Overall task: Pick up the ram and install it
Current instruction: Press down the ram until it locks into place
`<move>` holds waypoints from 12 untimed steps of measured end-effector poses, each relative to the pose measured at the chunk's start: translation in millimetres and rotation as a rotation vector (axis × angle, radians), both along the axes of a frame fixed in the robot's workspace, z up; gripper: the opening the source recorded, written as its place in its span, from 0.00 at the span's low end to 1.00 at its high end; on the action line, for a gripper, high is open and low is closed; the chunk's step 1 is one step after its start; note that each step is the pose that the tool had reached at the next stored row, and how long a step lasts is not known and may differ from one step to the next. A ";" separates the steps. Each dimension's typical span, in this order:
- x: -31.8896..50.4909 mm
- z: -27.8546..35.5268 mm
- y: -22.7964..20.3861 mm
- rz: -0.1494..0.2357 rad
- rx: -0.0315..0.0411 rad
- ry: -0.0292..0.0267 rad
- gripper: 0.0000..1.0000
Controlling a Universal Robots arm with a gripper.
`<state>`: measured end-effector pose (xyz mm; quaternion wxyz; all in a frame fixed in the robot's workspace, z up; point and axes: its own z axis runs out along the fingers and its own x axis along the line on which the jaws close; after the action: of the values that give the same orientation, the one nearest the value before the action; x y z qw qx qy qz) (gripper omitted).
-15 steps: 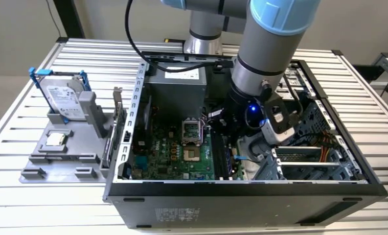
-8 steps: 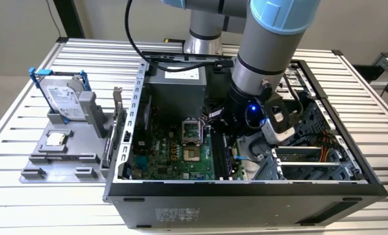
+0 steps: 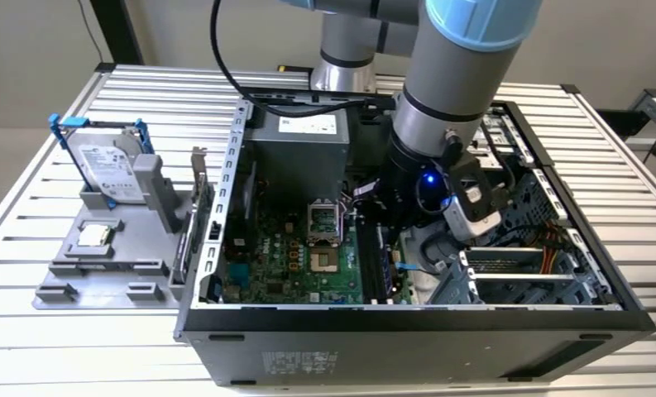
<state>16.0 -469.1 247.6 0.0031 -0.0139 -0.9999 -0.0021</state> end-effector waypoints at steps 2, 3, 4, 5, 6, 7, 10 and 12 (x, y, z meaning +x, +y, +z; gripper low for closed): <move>0.0 0.3 0.0 0.000 0.0000 0.0000 0.00; 0.0 0.2 0.0 0.000 0.0000 0.0000 0.00; 0.0 0.3 0.0 0.001 0.0000 0.0000 0.00; 0.0 0.2 0.0 0.003 0.0001 0.0000 0.00; 0.0 0.3 0.0 0.004 0.0000 0.0000 0.00; 0.0 0.3 0.0 0.007 0.0000 0.0000 0.00; 0.0 0.3 0.0 0.018 0.0000 0.0000 0.00; 0.0 0.4 0.0 0.026 0.0000 0.0000 0.00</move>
<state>16.0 -469.1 248.0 0.0031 -0.0011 -1.0000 -0.0020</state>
